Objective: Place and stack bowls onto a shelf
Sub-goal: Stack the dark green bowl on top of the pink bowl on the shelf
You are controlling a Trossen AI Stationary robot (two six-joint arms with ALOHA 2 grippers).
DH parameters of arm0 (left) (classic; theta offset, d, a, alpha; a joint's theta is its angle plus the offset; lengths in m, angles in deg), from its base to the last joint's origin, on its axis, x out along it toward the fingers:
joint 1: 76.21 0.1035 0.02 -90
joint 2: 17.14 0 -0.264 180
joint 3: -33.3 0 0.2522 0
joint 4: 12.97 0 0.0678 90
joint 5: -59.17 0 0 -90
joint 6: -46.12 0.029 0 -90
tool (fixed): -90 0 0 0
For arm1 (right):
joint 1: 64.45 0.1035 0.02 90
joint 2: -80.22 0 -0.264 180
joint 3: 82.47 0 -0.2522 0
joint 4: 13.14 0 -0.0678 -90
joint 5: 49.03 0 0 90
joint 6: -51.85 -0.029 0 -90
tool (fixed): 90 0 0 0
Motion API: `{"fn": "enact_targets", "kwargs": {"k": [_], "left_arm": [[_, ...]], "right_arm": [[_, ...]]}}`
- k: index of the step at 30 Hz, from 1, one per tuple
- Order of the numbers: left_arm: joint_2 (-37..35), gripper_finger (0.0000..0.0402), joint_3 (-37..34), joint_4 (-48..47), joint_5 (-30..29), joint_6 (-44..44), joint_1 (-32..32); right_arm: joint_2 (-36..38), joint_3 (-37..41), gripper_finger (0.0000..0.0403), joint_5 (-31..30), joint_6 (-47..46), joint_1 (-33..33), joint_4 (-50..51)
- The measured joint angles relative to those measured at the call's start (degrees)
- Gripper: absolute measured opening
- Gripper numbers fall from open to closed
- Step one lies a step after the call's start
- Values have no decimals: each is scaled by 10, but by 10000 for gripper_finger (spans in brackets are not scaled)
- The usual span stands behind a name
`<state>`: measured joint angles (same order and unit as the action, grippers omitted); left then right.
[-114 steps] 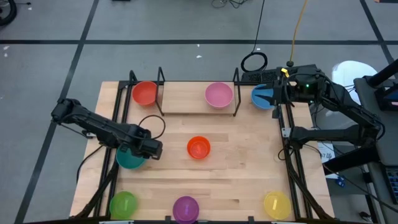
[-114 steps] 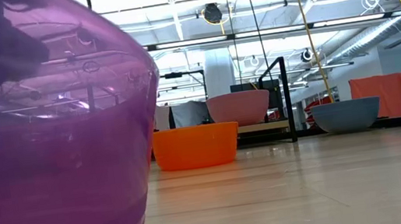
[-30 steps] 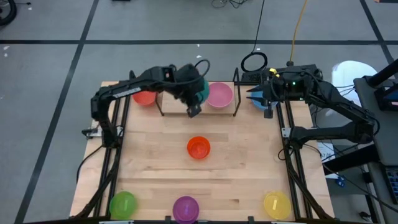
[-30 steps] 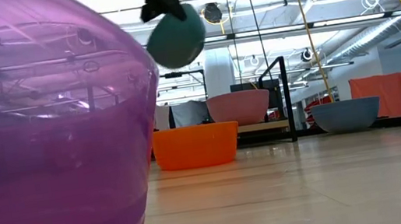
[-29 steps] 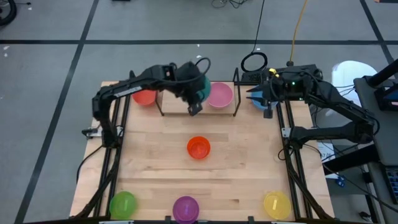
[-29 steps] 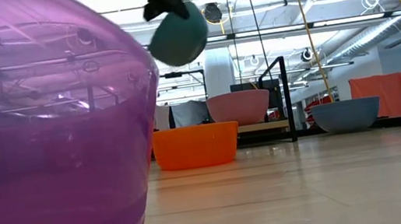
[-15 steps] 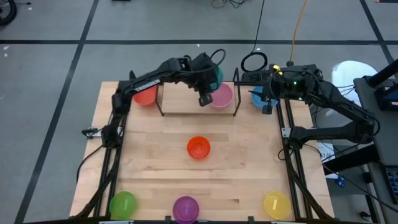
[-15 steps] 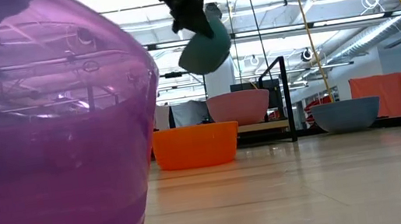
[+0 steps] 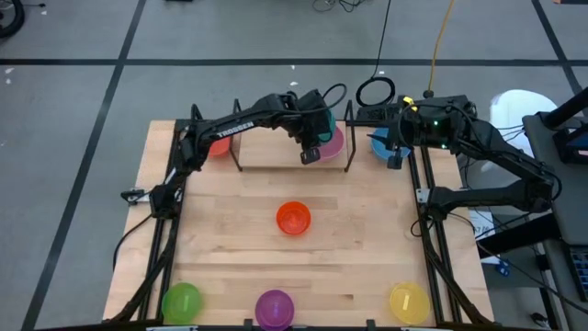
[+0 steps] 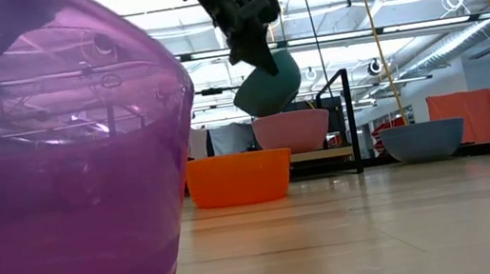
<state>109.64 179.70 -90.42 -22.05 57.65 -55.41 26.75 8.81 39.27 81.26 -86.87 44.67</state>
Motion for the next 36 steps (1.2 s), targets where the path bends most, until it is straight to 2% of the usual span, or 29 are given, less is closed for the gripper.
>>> {"fn": "enact_targets", "kwargs": {"k": [10, 17, 21, 24, 36], "left_arm": [[6, 5, 0, 5, 2, 6, 1], [6, 20, 0, 8, 2, 3, 1], [6, 15, 0, 14, 1, -23, 1], [6, 15, 0, 16, -19, -31, 1], [6, 65, 0, 40, -28, -43, 1]], "right_arm": [[0, 0, 98, -2, 1, 0, 1], [0, 0, 98, -2, 2, 0, 9], [0, 0, 98, -2, 2, 0, 14], [0, 0, 98, -2, 2, 0, 13], [0, 0, 98, -2, 2, 0, 13]]}}
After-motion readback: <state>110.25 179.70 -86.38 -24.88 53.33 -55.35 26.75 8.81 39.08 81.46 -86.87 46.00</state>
